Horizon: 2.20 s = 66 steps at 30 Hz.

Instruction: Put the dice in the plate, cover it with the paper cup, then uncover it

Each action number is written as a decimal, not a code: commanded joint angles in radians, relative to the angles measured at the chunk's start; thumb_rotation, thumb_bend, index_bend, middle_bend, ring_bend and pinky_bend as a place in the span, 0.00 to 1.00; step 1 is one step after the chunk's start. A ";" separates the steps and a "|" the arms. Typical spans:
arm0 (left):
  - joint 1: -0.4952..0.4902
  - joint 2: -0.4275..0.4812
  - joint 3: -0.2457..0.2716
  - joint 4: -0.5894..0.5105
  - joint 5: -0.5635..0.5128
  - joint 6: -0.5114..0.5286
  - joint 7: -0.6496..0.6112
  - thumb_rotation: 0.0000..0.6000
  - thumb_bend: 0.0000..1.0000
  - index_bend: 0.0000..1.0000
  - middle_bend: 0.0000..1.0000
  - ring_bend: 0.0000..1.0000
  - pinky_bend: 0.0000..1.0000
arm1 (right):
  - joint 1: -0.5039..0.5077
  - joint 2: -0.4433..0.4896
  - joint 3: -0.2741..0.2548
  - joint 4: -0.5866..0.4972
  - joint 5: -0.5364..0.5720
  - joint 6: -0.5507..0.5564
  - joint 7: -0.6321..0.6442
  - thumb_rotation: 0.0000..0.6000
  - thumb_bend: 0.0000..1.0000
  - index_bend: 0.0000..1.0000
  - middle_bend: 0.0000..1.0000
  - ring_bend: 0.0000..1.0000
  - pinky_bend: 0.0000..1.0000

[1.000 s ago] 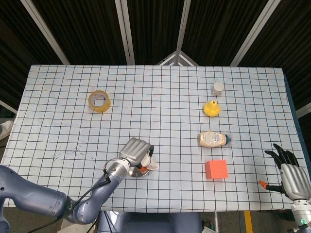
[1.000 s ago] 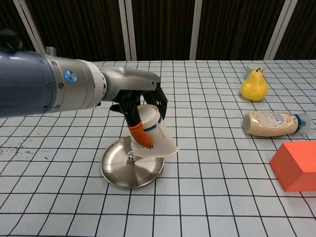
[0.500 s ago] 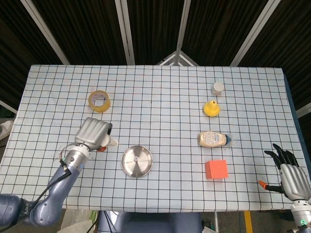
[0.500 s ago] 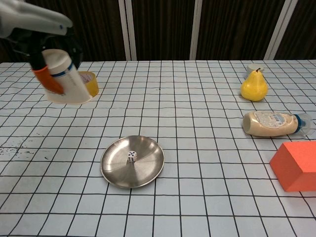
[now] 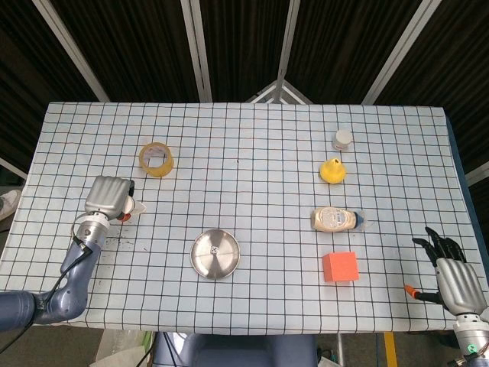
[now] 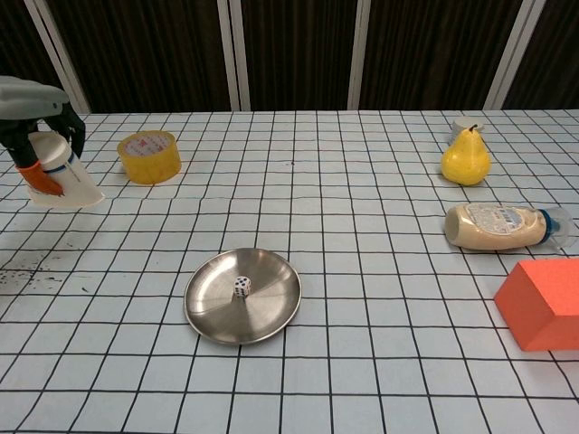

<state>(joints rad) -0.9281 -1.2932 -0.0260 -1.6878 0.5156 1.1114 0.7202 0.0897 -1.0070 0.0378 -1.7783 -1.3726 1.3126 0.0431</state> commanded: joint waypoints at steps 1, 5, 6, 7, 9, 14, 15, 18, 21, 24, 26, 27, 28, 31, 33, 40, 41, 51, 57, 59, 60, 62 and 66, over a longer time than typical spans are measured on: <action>-0.002 -0.080 -0.016 0.081 -0.040 -0.049 -0.012 1.00 0.44 0.45 0.53 0.73 0.84 | 0.002 -0.002 0.000 0.002 0.003 -0.004 -0.003 1.00 0.14 0.21 0.03 0.11 0.00; -0.016 -0.160 -0.033 0.158 -0.071 -0.091 -0.010 1.00 0.44 0.45 0.52 0.73 0.84 | 0.004 -0.002 0.000 0.003 0.006 -0.009 -0.003 1.00 0.14 0.21 0.03 0.11 0.00; -0.019 -0.172 -0.035 0.167 -0.074 -0.095 -0.006 1.00 0.44 0.45 0.52 0.73 0.84 | 0.004 -0.002 0.000 0.003 0.007 -0.009 -0.001 1.00 0.14 0.21 0.03 0.11 0.00; -0.023 -0.183 -0.036 0.175 -0.074 -0.094 0.001 1.00 0.44 0.44 0.51 0.73 0.84 | 0.004 -0.002 0.001 0.003 0.007 -0.009 -0.001 1.00 0.14 0.21 0.03 0.11 0.00; -0.031 -0.198 -0.040 0.181 -0.071 -0.083 0.019 1.00 0.43 0.42 0.48 0.73 0.84 | 0.004 -0.002 0.001 0.004 0.007 -0.008 0.000 1.00 0.14 0.21 0.03 0.11 0.00; -0.047 -0.198 -0.058 0.134 -0.048 -0.014 0.065 1.00 0.36 0.34 0.40 0.72 0.84 | 0.006 -0.002 0.000 0.008 0.002 -0.010 0.006 1.00 0.14 0.21 0.03 0.10 0.00; -0.050 -0.193 -0.060 0.119 -0.047 0.001 0.079 1.00 0.34 0.32 0.37 0.72 0.84 | 0.006 -0.002 0.000 0.008 0.001 -0.011 0.007 1.00 0.14 0.21 0.03 0.10 0.00; -0.056 -0.173 -0.066 0.071 -0.043 0.045 0.116 1.00 0.28 0.28 0.31 0.72 0.84 | 0.005 -0.001 -0.001 0.007 -0.001 -0.009 0.009 1.00 0.14 0.21 0.03 0.10 0.00; -0.058 -0.153 -0.073 0.028 -0.048 0.086 0.149 1.00 0.23 0.25 0.27 0.72 0.84 | 0.004 0.000 -0.002 0.005 -0.004 -0.008 0.011 1.00 0.14 0.21 0.03 0.11 0.00; -0.056 -0.139 -0.074 0.007 -0.062 0.100 0.169 1.00 0.20 0.23 0.25 0.72 0.84 | 0.005 0.001 -0.004 0.002 -0.006 -0.010 0.011 1.00 0.14 0.21 0.03 0.11 0.00; -0.054 -0.131 -0.077 -0.001 -0.072 0.101 0.174 1.00 0.20 0.22 0.24 0.72 0.84 | 0.006 0.001 -0.005 0.001 -0.007 -0.012 0.008 1.00 0.14 0.21 0.03 0.11 0.00; -0.051 -0.128 -0.078 -0.003 -0.074 0.100 0.173 1.00 0.20 0.22 0.24 0.71 0.84 | 0.006 0.000 -0.005 0.001 -0.007 -0.012 0.008 1.00 0.14 0.21 0.03 0.11 0.00; -0.049 -0.125 -0.079 -0.006 -0.076 0.097 0.171 1.00 0.20 0.22 0.24 0.71 0.84 | 0.007 0.000 -0.006 0.000 -0.007 -0.014 0.007 1.00 0.14 0.21 0.03 0.11 0.00; -0.046 -0.118 -0.077 -0.006 -0.075 0.091 0.172 1.00 0.20 0.22 0.24 0.71 0.84 | 0.007 0.001 -0.007 -0.002 -0.005 -0.016 0.004 1.00 0.14 0.21 0.03 0.11 0.00; -0.045 -0.115 -0.074 -0.008 -0.074 0.088 0.176 1.00 0.20 0.22 0.23 0.71 0.84 | 0.008 0.000 -0.007 -0.001 -0.002 -0.019 0.003 1.00 0.14 0.21 0.03 0.11 0.00; -0.035 -0.081 -0.094 -0.059 -0.035 0.098 0.144 1.00 0.20 0.21 0.23 0.71 0.84 | 0.010 -0.001 -0.004 0.000 0.002 -0.019 0.001 1.00 0.14 0.21 0.03 0.11 0.00; -0.031 -0.070 -0.101 -0.078 -0.024 0.100 0.130 1.00 0.20 0.21 0.23 0.71 0.84 | 0.009 -0.001 -0.004 0.000 0.002 -0.018 0.001 1.00 0.14 0.21 0.03 0.10 0.00; 0.197 0.314 -0.128 -0.614 0.381 0.202 -0.194 1.00 0.22 0.34 0.42 0.52 0.68 | 0.000 0.001 0.000 -0.004 -0.010 0.010 0.007 1.00 0.14 0.21 0.03 0.10 0.00; 0.497 0.473 0.123 -0.623 0.818 0.371 -0.298 1.00 0.22 0.35 0.34 0.29 0.46 | -0.004 -0.002 -0.005 -0.013 -0.032 0.024 0.000 1.00 0.14 0.21 0.03 0.10 0.00; 0.607 0.445 0.191 -0.500 0.952 0.465 -0.371 1.00 0.22 0.36 0.31 0.25 0.36 | -0.004 -0.005 -0.006 -0.015 -0.037 0.029 -0.010 1.00 0.14 0.21 0.03 0.10 0.00; 0.661 0.409 0.219 -0.408 1.015 0.518 -0.419 1.00 0.22 0.36 0.29 0.23 0.32 | -0.006 -0.008 -0.004 -0.015 -0.038 0.035 -0.020 1.00 0.14 0.21 0.03 0.10 0.00; 0.708 0.362 0.235 -0.314 1.049 0.564 -0.461 1.00 0.22 0.35 0.26 0.22 0.30 | -0.007 -0.012 -0.002 -0.013 -0.040 0.044 -0.031 1.00 0.14 0.21 0.03 0.10 0.00; 0.781 0.224 0.219 -0.082 1.040 0.624 -0.513 1.00 0.24 0.32 0.20 0.15 0.26 | -0.008 -0.028 0.006 -0.006 -0.038 0.062 -0.068 1.00 0.14 0.20 0.03 0.10 0.00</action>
<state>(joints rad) -0.2962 -0.9630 0.1297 -2.0092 1.5107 1.6072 0.3214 0.0824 -1.0285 0.0399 -1.7879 -1.4119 1.3687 -0.0136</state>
